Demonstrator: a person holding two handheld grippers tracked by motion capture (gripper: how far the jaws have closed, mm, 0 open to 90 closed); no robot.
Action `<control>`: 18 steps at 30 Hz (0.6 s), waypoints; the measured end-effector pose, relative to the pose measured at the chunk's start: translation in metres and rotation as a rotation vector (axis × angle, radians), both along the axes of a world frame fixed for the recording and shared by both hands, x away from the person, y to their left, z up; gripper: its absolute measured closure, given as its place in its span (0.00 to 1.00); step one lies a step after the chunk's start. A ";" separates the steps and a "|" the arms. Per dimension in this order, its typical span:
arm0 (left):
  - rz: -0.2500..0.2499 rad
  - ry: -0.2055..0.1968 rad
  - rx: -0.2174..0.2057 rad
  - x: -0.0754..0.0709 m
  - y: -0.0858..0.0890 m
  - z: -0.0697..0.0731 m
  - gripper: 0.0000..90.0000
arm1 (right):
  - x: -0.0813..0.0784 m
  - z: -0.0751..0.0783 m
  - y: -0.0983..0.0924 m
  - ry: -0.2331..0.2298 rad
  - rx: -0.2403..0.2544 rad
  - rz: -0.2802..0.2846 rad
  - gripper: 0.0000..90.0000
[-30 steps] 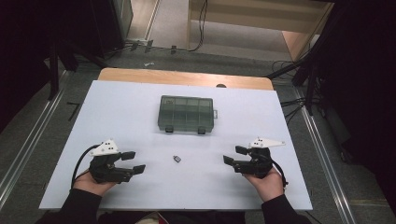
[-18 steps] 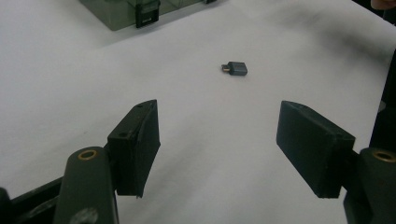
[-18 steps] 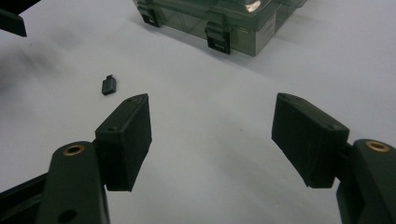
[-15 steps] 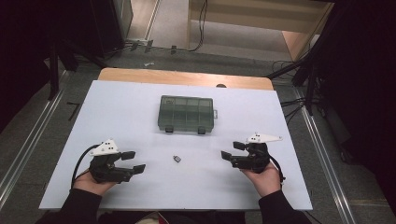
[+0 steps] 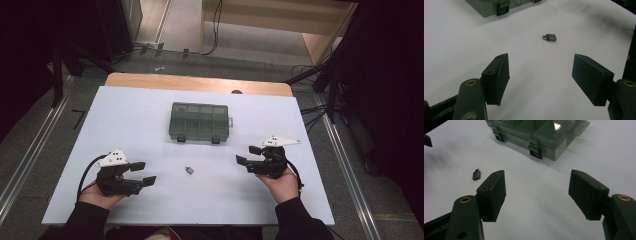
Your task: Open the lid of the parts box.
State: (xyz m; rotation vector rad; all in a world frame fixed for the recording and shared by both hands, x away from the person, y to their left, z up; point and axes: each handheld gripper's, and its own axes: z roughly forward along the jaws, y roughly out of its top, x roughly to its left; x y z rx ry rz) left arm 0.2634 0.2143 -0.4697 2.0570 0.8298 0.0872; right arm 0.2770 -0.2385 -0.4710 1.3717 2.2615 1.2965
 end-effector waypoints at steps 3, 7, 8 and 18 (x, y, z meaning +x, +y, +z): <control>-0.001 -0.001 0.001 0.000 0.000 0.000 0.34 | 0.003 0.001 -0.001 -0.002 0.003 -0.003 0.32; -0.005 -0.002 0.000 0.000 -0.001 0.000 0.34 | 0.009 0.001 -0.002 0.010 0.003 -0.012 0.32; -0.005 -0.002 0.000 0.000 -0.001 0.000 0.34 | 0.011 0.001 -0.002 0.009 -0.002 -0.013 0.32; 0.005 -0.003 0.001 0.000 0.001 0.001 0.34 | 0.029 0.003 0.002 0.019 -0.020 -0.018 0.34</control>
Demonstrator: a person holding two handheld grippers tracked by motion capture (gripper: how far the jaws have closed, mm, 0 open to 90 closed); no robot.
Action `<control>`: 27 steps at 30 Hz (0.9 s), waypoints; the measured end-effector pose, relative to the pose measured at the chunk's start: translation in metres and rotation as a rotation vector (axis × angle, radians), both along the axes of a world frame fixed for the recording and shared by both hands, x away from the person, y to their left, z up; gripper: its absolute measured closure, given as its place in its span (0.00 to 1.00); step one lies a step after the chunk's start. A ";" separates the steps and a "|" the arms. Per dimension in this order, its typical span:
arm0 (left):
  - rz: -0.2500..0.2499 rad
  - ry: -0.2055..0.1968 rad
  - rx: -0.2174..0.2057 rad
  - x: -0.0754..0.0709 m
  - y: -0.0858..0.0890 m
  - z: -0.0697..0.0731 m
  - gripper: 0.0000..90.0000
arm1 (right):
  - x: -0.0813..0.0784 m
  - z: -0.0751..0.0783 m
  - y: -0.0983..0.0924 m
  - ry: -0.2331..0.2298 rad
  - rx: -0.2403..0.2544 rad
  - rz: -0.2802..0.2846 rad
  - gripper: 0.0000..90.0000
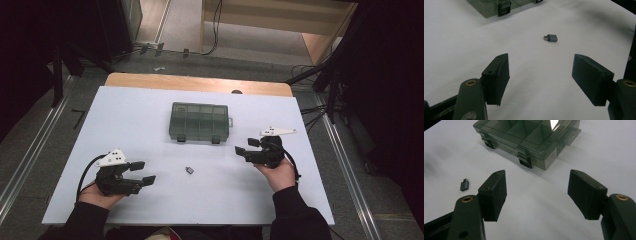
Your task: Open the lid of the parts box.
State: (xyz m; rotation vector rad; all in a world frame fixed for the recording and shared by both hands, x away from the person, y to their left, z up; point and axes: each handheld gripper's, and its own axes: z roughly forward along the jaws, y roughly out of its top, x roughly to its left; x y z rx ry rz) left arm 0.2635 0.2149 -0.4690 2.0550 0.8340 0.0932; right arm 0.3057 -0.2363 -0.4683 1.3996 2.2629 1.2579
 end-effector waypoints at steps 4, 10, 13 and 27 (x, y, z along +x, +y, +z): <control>-0.003 0.000 0.001 0.000 -0.001 0.000 0.34 | 0.007 -0.001 0.004 0.008 -0.014 0.004 0.34; -0.002 0.002 -0.006 0.000 0.000 0.000 0.34 | 0.013 0.000 0.008 -0.004 -0.030 0.003 0.34; -0.003 0.002 -0.005 0.000 0.000 0.000 0.34 | 0.017 -0.001 0.011 -0.022 -0.041 0.008 0.34; -0.006 -0.003 -0.002 0.000 -0.001 0.000 0.34 | 0.034 0.003 0.021 -0.014 -0.020 0.003 0.35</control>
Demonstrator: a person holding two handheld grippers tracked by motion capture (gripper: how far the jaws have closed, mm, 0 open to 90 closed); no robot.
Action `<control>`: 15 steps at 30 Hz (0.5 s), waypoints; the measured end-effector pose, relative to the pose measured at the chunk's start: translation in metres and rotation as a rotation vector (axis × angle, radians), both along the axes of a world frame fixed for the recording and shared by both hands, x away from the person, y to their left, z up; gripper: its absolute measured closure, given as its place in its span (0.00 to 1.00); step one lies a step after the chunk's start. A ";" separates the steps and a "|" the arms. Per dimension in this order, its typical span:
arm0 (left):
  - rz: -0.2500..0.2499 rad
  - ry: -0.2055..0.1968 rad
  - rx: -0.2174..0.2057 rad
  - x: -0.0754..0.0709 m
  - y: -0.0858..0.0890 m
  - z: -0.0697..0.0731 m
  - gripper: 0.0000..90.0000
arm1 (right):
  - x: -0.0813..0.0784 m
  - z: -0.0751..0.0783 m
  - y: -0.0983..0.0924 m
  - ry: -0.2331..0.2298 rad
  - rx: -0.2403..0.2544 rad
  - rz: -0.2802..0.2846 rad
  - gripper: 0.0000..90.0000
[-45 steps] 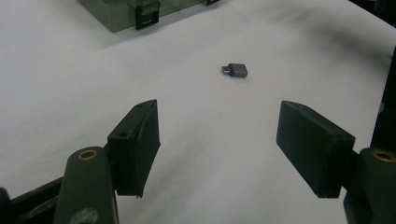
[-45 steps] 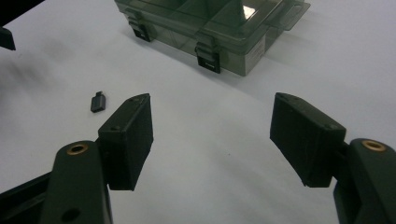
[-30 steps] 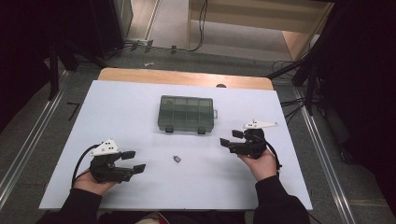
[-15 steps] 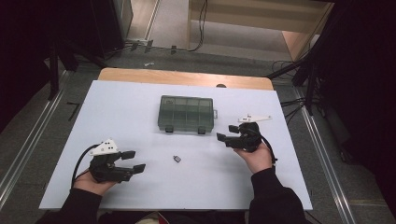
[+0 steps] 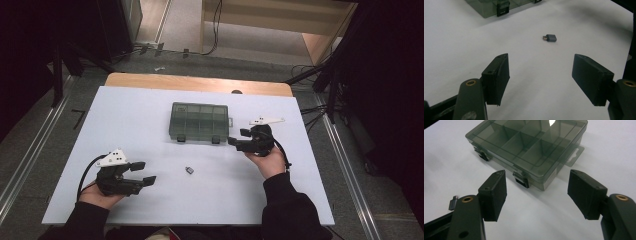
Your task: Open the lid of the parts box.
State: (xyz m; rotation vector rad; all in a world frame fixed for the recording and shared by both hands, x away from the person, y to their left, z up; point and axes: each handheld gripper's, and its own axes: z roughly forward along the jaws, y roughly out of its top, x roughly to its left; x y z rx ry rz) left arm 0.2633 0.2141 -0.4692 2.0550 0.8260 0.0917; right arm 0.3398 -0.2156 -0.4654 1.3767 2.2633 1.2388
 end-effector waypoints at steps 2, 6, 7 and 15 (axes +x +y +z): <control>-0.002 0.000 0.002 0.000 0.000 0.000 0.34 | 0.003 0.001 0.001 0.002 -0.001 0.000 0.35; -0.002 -0.001 0.001 0.000 0.000 0.000 0.34 | 0.009 0.002 0.003 0.002 0.010 0.001 0.38; -0.001 -0.001 0.003 0.000 0.000 0.000 0.34 | 0.010 0.003 0.003 0.001 0.008 0.000 0.40; 0.002 -0.007 0.002 0.000 0.001 0.001 0.34 | 0.016 0.003 0.001 -0.015 0.024 -0.010 0.74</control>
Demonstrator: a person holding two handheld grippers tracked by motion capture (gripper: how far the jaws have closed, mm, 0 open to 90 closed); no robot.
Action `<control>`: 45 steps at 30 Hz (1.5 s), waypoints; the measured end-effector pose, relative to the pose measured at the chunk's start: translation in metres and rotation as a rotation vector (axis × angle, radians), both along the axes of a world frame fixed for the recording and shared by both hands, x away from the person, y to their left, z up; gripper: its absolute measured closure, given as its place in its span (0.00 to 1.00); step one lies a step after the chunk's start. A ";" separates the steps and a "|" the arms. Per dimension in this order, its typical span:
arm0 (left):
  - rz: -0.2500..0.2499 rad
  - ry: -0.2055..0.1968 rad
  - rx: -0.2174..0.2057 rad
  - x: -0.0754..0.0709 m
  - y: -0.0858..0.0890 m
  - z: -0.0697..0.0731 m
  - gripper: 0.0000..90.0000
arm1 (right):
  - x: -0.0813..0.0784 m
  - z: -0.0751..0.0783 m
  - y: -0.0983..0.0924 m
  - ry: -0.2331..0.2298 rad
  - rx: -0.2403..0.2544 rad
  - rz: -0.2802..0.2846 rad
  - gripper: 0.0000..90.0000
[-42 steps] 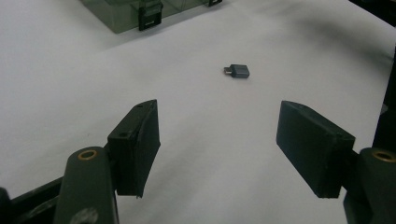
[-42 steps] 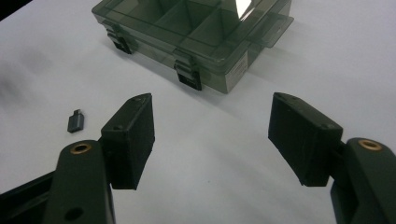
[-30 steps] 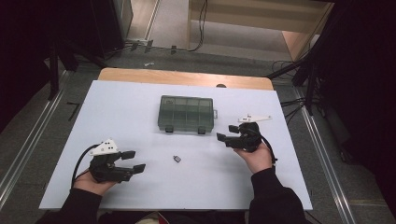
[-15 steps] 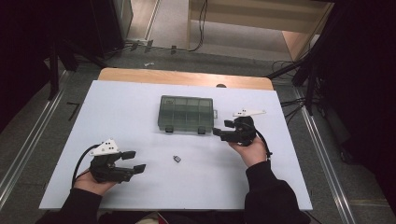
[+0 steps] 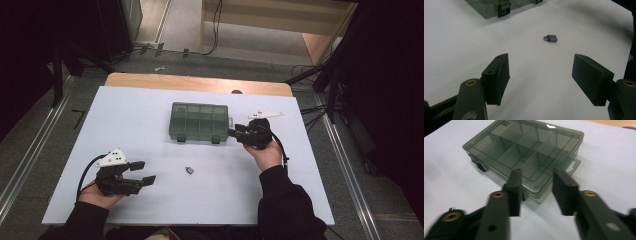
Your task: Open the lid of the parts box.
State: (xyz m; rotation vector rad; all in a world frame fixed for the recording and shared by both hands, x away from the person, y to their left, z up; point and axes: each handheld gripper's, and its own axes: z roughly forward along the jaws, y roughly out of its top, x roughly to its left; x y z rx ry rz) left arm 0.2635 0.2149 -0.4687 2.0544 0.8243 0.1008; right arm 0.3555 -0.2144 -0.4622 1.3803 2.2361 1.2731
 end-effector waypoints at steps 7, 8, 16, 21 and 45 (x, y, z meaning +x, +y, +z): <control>0.000 -0.001 -0.001 -0.001 0.000 0.000 0.34 | 0.002 -0.006 -0.006 0.032 0.019 0.015 0.98; 0.000 -0.001 -0.001 -0.001 0.000 0.000 0.34 | 0.002 -0.006 -0.006 0.032 0.019 0.015 0.98; 0.000 -0.003 0.000 -0.001 0.000 0.001 0.34 | 0.003 -0.017 -0.005 0.042 -0.027 0.004 0.98; -0.002 -0.005 -0.002 -0.001 0.000 0.001 0.34 | 0.002 -0.025 -0.004 0.058 -0.033 0.000 0.98; -0.016 0.005 -0.012 -0.001 -0.002 0.000 0.34 | 0.007 -0.040 -0.001 0.120 -0.035 0.019 0.98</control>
